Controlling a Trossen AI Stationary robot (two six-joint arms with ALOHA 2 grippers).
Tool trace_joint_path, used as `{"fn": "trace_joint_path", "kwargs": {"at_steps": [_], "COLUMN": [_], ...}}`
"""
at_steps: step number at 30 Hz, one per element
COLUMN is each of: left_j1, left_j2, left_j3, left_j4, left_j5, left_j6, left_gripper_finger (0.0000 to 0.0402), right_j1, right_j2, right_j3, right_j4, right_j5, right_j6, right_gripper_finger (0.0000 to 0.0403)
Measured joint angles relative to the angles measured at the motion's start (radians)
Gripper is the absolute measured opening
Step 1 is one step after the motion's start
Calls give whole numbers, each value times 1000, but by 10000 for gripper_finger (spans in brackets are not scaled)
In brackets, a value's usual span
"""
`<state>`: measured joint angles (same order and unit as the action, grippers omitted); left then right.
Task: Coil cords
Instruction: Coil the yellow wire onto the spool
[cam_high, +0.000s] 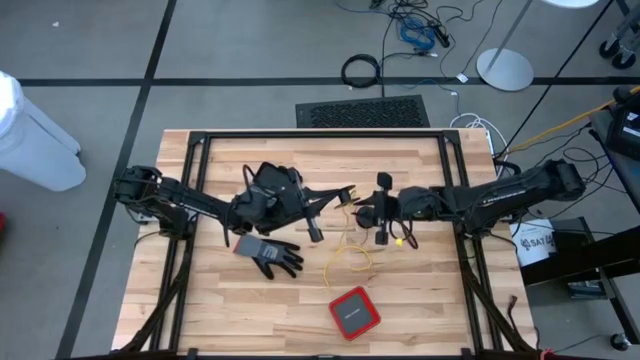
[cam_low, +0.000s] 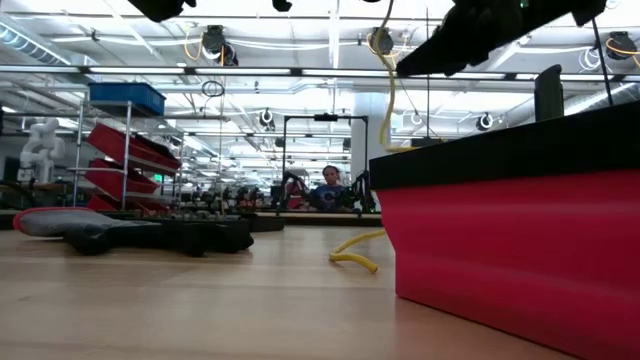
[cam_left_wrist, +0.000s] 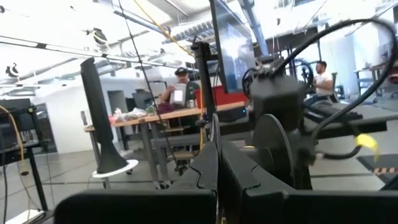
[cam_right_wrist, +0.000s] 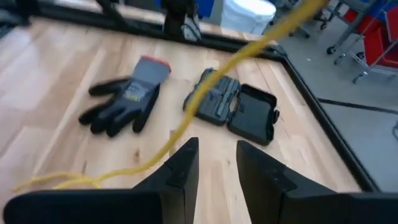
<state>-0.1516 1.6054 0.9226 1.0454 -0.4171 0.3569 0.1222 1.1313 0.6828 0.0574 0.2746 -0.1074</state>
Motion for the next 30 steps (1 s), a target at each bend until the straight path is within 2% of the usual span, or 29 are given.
{"fn": "trace_joint_path", "kwargs": {"at_steps": [3,8,16,20,24,28,30], "left_j1": [0,0,0,-13,-24,-27,-27], "left_j2": [0,0,0,0,0,0,0], "left_j3": [0,0,0,0,0,0,0], "left_j4": [18,38,39,36,22,5,6], "left_j5": [5,16,16,-4,-22,-33,-34], "left_j6": [0,0,8,52,78,98,98], "left_gripper_finger": [0,0,0,0,0,0,0], "right_j1": [-9,-11,-11,-11,-12,-9,-9], "right_j2": [13,64,221,255,207,117,84], "right_j3": [-50,-117,-125,-125,-126,-126,-126], "right_j4": [119,282,454,440,340,258,221], "right_j5": [-40,-42,-71,-38,43,25,-37], "right_j6": [26,45,72,95,99,124,156], "right_gripper_finger": [94,93,93,93,93,93,93]}}
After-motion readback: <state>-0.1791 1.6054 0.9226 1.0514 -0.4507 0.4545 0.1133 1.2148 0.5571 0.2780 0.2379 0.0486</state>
